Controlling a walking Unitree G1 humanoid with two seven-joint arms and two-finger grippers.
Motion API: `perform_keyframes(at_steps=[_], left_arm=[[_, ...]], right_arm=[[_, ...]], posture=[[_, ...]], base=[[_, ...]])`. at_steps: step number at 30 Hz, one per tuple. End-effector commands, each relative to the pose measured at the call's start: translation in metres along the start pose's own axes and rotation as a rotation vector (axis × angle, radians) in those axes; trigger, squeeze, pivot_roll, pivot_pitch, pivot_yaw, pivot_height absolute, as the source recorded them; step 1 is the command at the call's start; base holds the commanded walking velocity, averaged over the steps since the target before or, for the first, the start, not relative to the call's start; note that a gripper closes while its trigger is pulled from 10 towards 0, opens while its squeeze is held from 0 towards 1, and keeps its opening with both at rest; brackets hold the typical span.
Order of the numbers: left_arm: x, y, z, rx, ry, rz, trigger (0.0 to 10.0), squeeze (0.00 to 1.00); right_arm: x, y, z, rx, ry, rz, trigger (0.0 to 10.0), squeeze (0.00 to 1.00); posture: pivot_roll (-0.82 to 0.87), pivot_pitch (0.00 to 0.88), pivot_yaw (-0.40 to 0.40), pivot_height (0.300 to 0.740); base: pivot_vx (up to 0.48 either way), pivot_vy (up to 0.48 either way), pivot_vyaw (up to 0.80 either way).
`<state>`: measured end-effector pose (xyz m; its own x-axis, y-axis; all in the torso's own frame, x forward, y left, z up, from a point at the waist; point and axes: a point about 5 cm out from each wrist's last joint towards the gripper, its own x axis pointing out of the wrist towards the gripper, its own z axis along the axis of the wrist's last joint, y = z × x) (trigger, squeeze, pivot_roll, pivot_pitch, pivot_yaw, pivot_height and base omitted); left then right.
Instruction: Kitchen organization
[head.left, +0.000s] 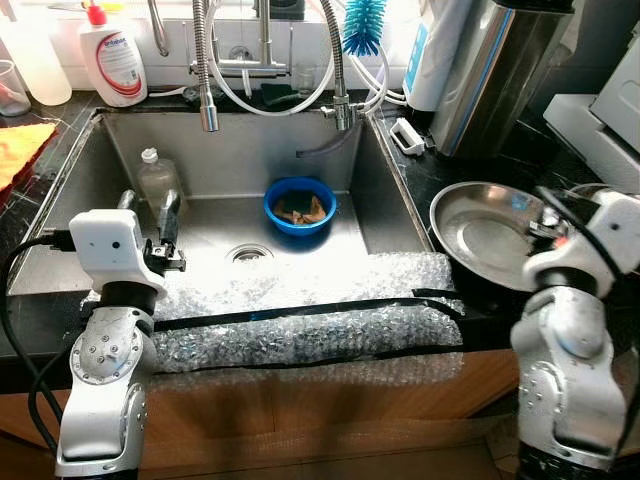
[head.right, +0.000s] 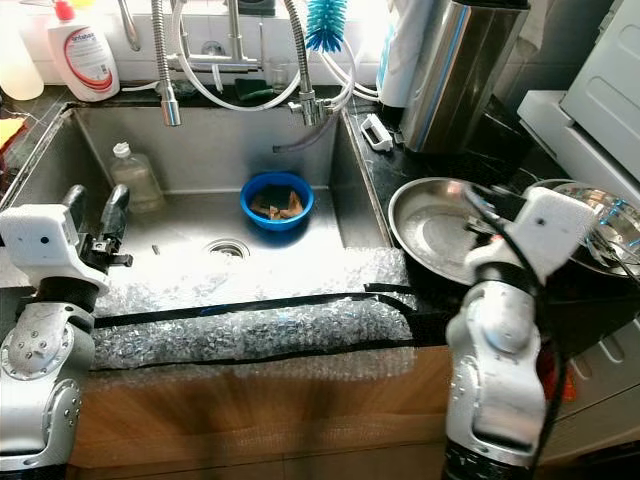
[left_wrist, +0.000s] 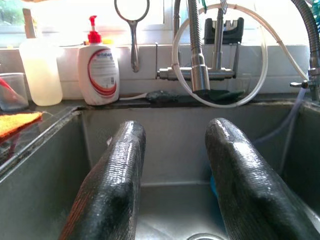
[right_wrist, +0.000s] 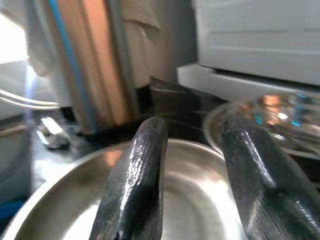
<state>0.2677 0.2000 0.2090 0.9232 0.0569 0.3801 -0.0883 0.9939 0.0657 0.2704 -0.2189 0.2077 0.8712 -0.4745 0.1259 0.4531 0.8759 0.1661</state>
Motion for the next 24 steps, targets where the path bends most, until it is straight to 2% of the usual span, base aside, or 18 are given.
perform_keyframes(at_steps=[1,5,12,14,15,16,24], left_arm=[[0.001,-0.001,0.004,0.005,-0.023,-0.016,10.0,0.00],[0.002,-0.002,0.004,0.004,-0.026,-0.017,10.0,0.00],[0.003,-0.002,0.004,0.003,-0.031,-0.017,10.0,0.00],[0.004,-0.002,0.004,0.004,-0.032,-0.017,10.0,0.00],[0.004,-0.002,0.004,0.004,-0.032,-0.016,10.0,0.00],[0.004,-0.003,0.004,0.004,-0.032,-0.016,10.0,0.00],[0.004,-0.003,0.005,0.006,-0.038,-0.015,10.0,0.00]], right_arm=[[-0.002,-0.015,0.002,-0.005,0.012,-0.059,10.0,1.00],[-0.007,-0.027,-0.002,0.018,0.061,-0.098,10.0,1.00],[-0.009,-0.027,0.005,0.048,0.055,-0.088,10.0,1.00],[-0.009,-0.028,0.002,0.080,0.082,-0.096,10.0,0.99],[-0.009,-0.029,-0.001,0.119,0.103,-0.099,10.0,0.19],[-0.009,-0.029,-0.002,0.132,0.112,-0.103,10.0,0.00],[-0.007,-0.032,-0.009,0.231,0.171,-0.138,10.0,0.00]], posture=[[0.02,0.123,-0.067,0.740],[0.01,0.121,-0.064,0.740],[0.02,0.127,-0.068,0.740],[0.01,0.128,-0.068,0.740],[0.01,0.128,-0.068,0.740],[0.01,0.129,-0.069,0.740],[0.02,0.129,-0.073,0.740]], base=[[0.000,0.000,0.00],[0.000,0.000,0.00],[0.000,0.000,0.00],[0.000,0.000,0.00],[0.000,0.000,0.00],[0.000,0.000,0.00],[0.000,0.000,0.00]])
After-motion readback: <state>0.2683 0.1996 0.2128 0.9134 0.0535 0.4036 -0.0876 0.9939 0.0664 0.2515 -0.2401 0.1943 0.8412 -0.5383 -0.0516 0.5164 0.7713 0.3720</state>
